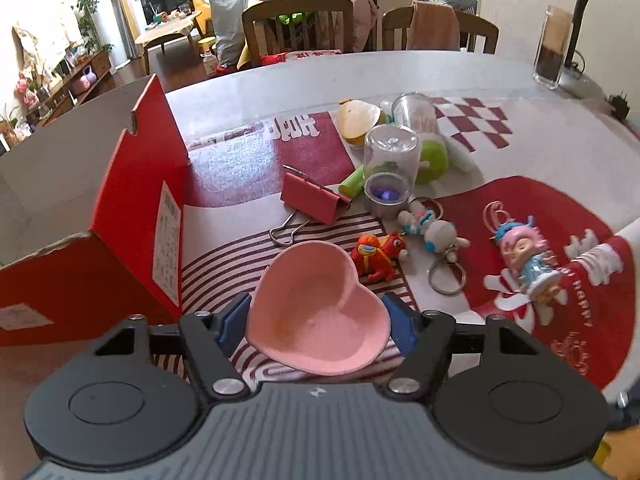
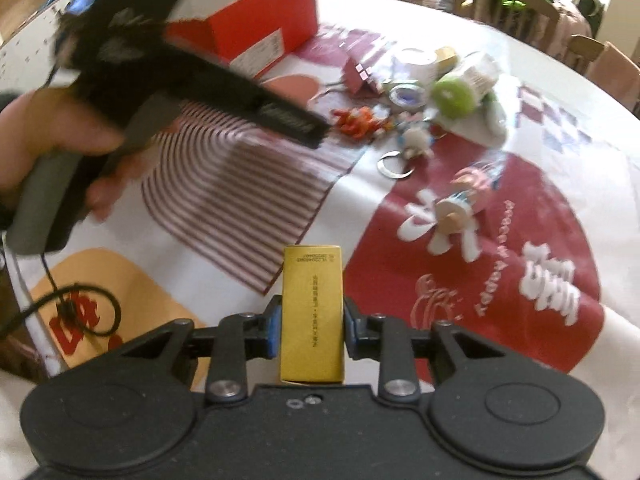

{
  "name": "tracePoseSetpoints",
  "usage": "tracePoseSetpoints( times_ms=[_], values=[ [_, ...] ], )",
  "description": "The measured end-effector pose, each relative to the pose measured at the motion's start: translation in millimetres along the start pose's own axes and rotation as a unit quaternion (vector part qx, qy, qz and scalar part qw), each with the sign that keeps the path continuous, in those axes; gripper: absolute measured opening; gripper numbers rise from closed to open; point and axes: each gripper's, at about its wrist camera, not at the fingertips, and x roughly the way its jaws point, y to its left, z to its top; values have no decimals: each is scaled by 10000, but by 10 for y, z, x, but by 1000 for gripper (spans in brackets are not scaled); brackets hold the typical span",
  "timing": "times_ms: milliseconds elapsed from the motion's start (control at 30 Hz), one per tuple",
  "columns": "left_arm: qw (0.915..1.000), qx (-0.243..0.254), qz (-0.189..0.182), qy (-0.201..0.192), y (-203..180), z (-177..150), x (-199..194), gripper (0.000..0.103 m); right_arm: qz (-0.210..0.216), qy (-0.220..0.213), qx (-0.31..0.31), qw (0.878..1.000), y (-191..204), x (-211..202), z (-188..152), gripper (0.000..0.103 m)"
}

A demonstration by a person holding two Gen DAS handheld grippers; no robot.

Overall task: Organize rigid objects
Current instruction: 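Carry the pink bowl with the left tool while the right tool carries the yellow box over the red box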

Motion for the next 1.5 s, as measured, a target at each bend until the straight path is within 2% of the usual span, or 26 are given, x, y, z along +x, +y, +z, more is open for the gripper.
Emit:
tracePoseSetpoints(
  times_ms=[133,433,567,767,933,1200,1500],
  values=[
    [9997,-204,-91,81,78,0,-200,71,-42,-120,129,9998,-58,-134,92,28],
    [9993,-357,-88,-63,344,68,-737,71,-125,-480,74,9987,-21,-432,481,28],
    [9992,-349,-151,-146,541,119,-938,71,-147,-605,26,9981,64,-523,736,28],
    [9981,-536,-278,-80,987,221,-1135,71,-86,-543,-66,9985,321,-543,1218,28],
    [9980,-589,-158,-143,1425,306,-1249,71,-98,-541,-334,9979,659,-476,1680,28],
    [9983,-491,170,-278,2125,465,-1260,71,-109,-483,-479,9976,1128,-144,2307,28],
    [9988,-431,240,30,2749,647,-791,71,-333,-392,-477,9975,1400,297,2770,28]
  ],
)
